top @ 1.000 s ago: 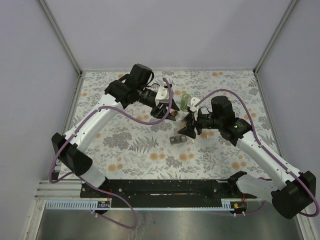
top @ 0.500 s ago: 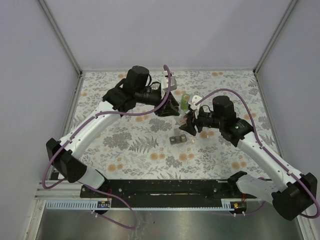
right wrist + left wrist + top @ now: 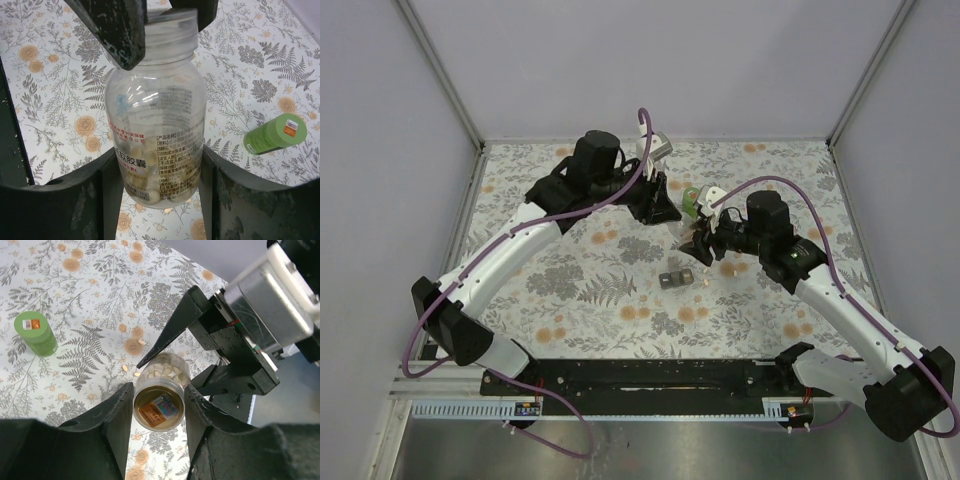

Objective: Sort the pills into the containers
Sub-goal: Unscrew the lid of the pill bottle.

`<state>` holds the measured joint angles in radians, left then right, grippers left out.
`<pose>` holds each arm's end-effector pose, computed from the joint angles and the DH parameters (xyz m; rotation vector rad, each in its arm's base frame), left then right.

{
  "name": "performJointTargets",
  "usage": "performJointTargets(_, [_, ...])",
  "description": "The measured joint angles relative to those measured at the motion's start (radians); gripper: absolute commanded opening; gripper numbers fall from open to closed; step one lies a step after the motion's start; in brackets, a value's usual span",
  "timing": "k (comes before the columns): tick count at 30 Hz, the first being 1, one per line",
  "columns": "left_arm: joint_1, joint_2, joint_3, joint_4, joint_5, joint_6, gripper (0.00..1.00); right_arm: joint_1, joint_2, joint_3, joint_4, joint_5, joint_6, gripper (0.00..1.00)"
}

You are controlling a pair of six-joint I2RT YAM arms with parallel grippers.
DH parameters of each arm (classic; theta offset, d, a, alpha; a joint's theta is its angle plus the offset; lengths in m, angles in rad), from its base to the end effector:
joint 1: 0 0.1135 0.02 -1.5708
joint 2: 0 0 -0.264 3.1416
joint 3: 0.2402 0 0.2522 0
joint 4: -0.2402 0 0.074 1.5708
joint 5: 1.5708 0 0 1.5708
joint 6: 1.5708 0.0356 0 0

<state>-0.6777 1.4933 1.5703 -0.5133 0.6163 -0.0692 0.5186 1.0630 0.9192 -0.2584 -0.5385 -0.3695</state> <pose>0.2462 -0.2246 0.4118 1.0102 1.8303 -1.0834 0.1984 0.1343 0.3275 -1.1489 1.5939 0.6271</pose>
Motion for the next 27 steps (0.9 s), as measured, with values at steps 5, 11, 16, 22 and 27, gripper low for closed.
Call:
performJointTargets(5, [-0.008,0.016,0.04,-0.04,-0.058,-0.1,0.0,0.0,0.0,0.0,0.008,0.006,0.0,0.01])
performJointTargets(11, [-0.01,0.052,0.074,-0.081,-0.094,-0.208,0.0,-0.001,0.0,-0.003,0.005,0.028,0.0,0.01])
performJointTargets(16, [-0.016,0.064,0.079,-0.1,-0.129,-0.279,0.09,-0.003,0.0,-0.007,-0.011,0.034,0.0,0.01])
performJointTargets(22, [-0.025,0.064,0.084,-0.114,-0.161,-0.313,0.41,-0.003,0.0,-0.007,-0.017,0.034,0.0,0.01])
performJointTargets(27, [-0.026,0.064,0.084,-0.116,-0.162,-0.313,0.68,-0.003,0.0,-0.007,-0.014,0.028,0.0,0.01])
